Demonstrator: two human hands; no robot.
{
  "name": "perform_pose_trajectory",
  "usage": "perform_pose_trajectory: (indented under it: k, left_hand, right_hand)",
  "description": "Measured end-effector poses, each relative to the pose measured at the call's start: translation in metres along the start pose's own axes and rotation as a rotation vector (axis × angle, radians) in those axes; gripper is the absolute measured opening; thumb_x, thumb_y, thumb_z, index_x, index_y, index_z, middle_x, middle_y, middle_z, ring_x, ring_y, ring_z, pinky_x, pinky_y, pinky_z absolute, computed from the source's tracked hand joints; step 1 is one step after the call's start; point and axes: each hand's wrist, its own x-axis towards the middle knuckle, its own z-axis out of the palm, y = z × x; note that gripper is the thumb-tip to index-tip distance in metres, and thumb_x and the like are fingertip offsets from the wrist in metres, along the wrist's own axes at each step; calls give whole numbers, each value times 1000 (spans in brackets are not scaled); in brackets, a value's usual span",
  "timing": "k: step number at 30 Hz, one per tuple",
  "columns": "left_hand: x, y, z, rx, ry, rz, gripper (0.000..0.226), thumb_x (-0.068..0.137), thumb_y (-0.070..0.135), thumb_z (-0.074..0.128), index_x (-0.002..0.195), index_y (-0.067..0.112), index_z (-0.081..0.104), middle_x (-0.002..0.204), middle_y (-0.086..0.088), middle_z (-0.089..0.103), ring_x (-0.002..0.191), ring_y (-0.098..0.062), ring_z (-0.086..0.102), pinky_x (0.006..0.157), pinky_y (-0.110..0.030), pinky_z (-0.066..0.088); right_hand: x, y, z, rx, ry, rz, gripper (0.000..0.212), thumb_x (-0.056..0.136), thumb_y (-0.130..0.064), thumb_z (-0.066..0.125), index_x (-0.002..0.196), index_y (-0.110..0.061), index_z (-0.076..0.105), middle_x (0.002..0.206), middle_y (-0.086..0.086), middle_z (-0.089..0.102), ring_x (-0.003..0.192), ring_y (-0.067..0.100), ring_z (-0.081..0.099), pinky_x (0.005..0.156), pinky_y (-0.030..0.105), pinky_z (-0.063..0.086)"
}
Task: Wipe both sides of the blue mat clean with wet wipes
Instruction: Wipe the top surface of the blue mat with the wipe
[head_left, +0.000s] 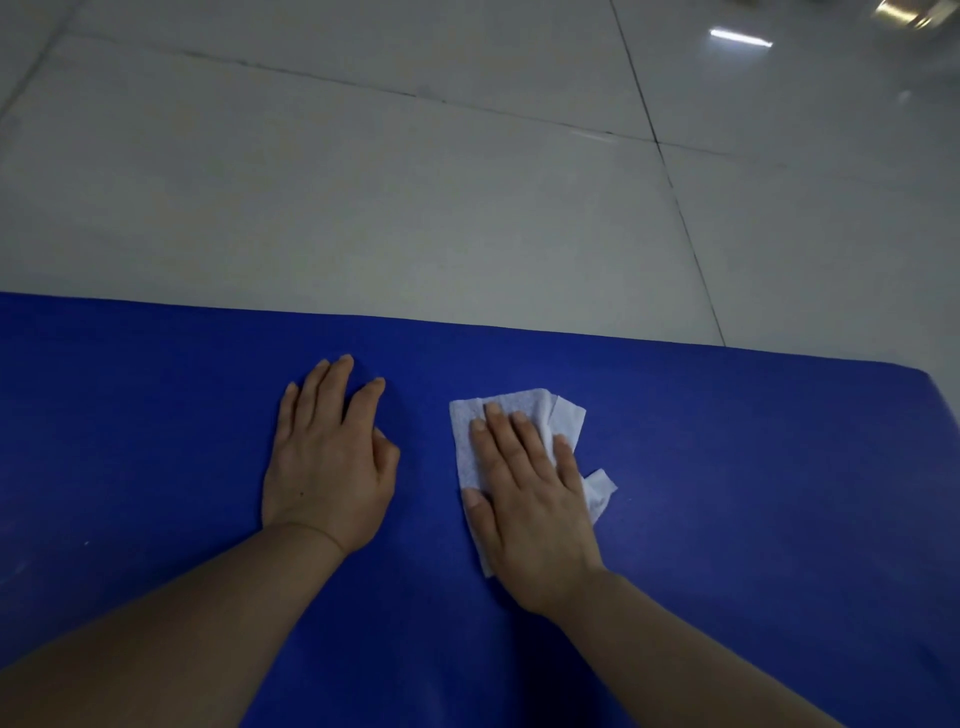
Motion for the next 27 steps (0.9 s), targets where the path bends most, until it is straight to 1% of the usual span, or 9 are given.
perform_pose_trajectory:
  k: [3,5,10,15,18,20,23,25,27]
  left_hand:
    - [1,0,0,-23,-4,-13,44,90,16,43,132,5,53,146,-21,41,138,-36,33,116,-50,19]
    - [1,0,1,-30,-2,-14,46,87,12,51,133,5,53,146,-21,40,138,-36,32,116,-50,18]
    - [1,-1,2,-59,18,-13,45,86,7,57,131,4,55,145,-21,41,138,-37,33,117,-48,16]
    - [-16,0,-9,-144,-20,36,39,85,2,63,124,5,62,143,-19,45,136,-35,36,114,-47,18]
    - [-56,3,-15,-77,-48,61,44,81,4,67,125,8,61,144,-18,44,137,-33,35,113,-51,23]
    - [-84,8,-16,-36,-61,77,48,80,5,69,127,10,61,145,-17,43,138,-31,33,113,-54,24]
    - [-111,18,-14,20,-84,58,48,82,8,68,129,13,59,147,-17,41,138,-30,30,114,-51,17]
    - [-121,26,-12,49,-115,10,53,80,13,70,132,13,57,148,-18,40,138,-31,31,113,-52,16]
    - [-127,31,-9,81,-115,10,50,87,20,60,136,14,51,149,-19,38,138,-32,32,112,-53,18]
  right_hand:
    - [0,2,0,-4,4,1,59,101,-48,9,151,-20,21,158,-2,20,145,17,14,113,44,9]
    - [1,0,1,-2,8,1,59,101,-48,9,152,-21,19,158,-2,18,145,15,12,114,44,7]
    - [1,1,-1,43,-6,-1,59,100,-49,10,152,-23,15,159,-5,12,146,12,4,115,43,2]
    - [0,-1,-3,61,-33,12,60,98,-50,13,152,-25,8,159,-7,5,146,10,-3,116,41,-4]
    - [1,-1,-6,61,-49,15,61,97,-51,10,152,-24,9,159,-7,4,146,11,-3,116,40,-7]
    - [1,-2,-9,53,-74,16,62,96,-51,8,152,-24,5,159,-8,-1,146,12,-5,117,39,-10]
    - [1,-4,-12,51,-92,19,64,95,-51,5,153,-24,4,160,-8,-2,147,13,-5,116,39,-10]
    - [1,-3,-13,38,-100,20,65,94,-51,3,153,-24,3,160,-8,-3,147,14,-6,117,40,-9]
    - [1,-2,-13,22,-108,24,65,93,-51,1,153,-24,2,160,-8,-4,147,14,-7,117,40,-8]
